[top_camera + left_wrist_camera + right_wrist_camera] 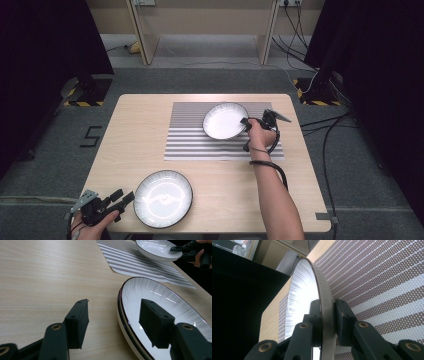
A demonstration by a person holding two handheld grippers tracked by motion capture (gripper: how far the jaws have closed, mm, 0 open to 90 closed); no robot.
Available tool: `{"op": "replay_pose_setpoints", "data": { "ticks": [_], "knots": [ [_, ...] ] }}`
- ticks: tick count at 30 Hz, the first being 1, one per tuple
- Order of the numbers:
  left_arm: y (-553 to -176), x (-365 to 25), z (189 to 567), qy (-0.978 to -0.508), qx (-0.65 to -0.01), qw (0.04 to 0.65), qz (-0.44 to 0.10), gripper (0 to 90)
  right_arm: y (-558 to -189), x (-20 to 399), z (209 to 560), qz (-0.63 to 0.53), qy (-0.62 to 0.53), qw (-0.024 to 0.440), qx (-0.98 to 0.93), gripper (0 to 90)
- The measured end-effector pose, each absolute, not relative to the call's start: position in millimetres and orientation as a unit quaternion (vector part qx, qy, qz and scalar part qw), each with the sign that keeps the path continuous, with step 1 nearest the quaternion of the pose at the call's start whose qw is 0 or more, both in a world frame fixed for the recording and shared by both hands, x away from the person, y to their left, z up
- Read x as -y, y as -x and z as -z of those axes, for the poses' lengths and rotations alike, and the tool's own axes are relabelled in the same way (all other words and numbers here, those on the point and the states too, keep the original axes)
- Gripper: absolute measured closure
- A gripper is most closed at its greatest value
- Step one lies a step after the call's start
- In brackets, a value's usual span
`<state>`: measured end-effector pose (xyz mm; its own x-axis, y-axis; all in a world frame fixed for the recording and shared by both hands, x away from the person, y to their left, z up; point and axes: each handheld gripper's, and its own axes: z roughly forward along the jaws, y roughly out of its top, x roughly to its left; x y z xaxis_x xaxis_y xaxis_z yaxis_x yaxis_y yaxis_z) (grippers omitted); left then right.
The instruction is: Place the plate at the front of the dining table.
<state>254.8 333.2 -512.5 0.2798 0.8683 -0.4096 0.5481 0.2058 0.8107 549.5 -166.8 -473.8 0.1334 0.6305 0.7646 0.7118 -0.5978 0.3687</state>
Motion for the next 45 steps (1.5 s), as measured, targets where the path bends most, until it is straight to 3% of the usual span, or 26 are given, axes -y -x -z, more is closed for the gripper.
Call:
{"op": "replay_pose_setpoints", "data": {
  "ticks": [45],
  "knots": [
    [-255,-334,512,-0.611,-0.578,0.518,-0.153,40.5,-555,161,489,0.473,0.759,0.038,0.446,77.1]
  ]
}}
